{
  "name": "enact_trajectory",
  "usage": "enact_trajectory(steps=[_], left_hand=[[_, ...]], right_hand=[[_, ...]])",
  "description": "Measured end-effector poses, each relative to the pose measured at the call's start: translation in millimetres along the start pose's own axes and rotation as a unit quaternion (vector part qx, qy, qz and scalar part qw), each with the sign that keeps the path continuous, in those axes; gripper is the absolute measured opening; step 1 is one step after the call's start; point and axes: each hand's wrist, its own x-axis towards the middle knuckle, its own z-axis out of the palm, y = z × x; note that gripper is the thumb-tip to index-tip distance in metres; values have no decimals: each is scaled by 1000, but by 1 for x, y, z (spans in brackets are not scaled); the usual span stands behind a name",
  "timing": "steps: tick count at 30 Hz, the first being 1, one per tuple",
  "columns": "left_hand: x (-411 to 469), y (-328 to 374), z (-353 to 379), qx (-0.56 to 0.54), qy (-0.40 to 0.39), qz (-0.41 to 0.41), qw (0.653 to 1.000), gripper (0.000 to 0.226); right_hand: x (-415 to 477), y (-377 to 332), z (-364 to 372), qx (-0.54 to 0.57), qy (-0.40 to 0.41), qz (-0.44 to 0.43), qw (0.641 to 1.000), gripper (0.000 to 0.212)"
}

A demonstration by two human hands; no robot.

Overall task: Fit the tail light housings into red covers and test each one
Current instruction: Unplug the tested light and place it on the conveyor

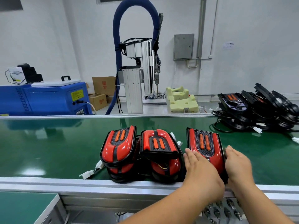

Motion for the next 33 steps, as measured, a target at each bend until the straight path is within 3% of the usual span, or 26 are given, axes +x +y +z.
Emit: enact_trajectory(steps=[4, 10, 13, 17, 24, 28, 33], left_hand=[[-14, 1, -8, -4, -3, 16, 1000, 93], [-47, -4, -45, -32, 30, 56, 997, 85], [-73, -24, -77, -46, 76, 71, 994, 81], [-116, -66, -124, -90, 214, 75, 970, 70], [-186, -174, -175, -129, 461, -23, 877, 60], [-236, -226, -173, -130, 526, -63, 838, 57], [-297, -284, -161, -116, 592, -146, 784, 53]], right_hand=[[-12, -14, -1, -25, 17, -12, 999, 54], [-52, -65, 15, -11, 5, -148, 989, 47], [-77, -94, 42, 50, -51, -170, 983, 42], [-138, -116, 105, 111, -193, -164, 961, 32], [-294, -77, 221, 133, -488, -89, 858, 20], [-382, -34, 260, 122, -591, -4, 797, 20], [-466, 13, 282, 80, -682, -4, 727, 32]])
